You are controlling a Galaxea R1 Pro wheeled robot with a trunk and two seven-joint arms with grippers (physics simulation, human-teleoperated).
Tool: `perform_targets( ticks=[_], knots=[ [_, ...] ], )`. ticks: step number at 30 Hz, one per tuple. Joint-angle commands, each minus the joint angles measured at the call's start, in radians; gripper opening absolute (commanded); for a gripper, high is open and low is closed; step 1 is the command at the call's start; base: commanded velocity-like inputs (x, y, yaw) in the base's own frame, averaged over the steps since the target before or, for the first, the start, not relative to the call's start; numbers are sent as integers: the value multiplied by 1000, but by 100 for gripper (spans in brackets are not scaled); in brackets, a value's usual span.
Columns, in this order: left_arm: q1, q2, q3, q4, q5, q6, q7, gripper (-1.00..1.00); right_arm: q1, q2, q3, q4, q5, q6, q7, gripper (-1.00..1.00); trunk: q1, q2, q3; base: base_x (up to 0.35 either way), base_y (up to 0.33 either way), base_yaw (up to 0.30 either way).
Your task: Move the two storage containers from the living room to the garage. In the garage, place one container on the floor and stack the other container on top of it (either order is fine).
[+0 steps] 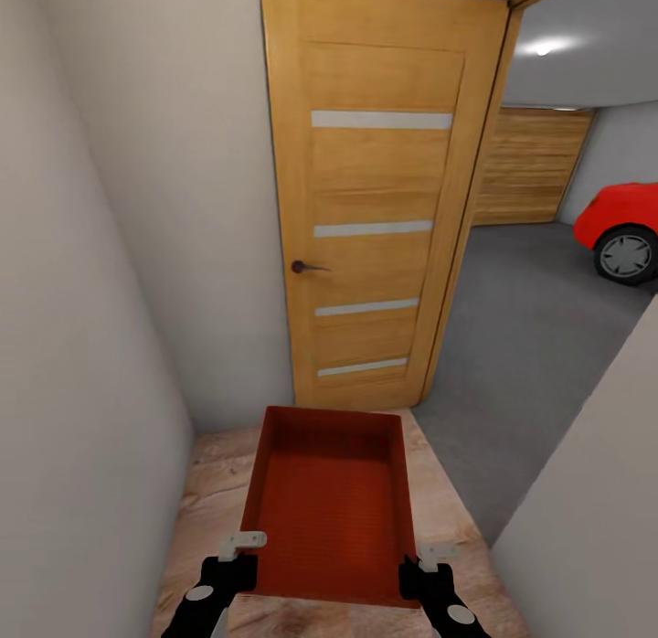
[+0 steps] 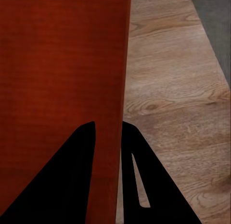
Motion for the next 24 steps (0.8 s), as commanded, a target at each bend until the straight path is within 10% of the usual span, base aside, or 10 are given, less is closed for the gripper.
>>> perform_targets(
  ticks=[1,24],
  knots=[
    [-1,-58,-24,1,11,12,-15,-100,-1,-1,14,-2,-5,-5,-20,-100,1,-2,-2,328,0,0],
    [-1,-58,-23,1,10,12,-15,-100,-1,-1,14,-2,-5,-5,-20,-100,1,-2,-2,307,0,0]
  ],
)
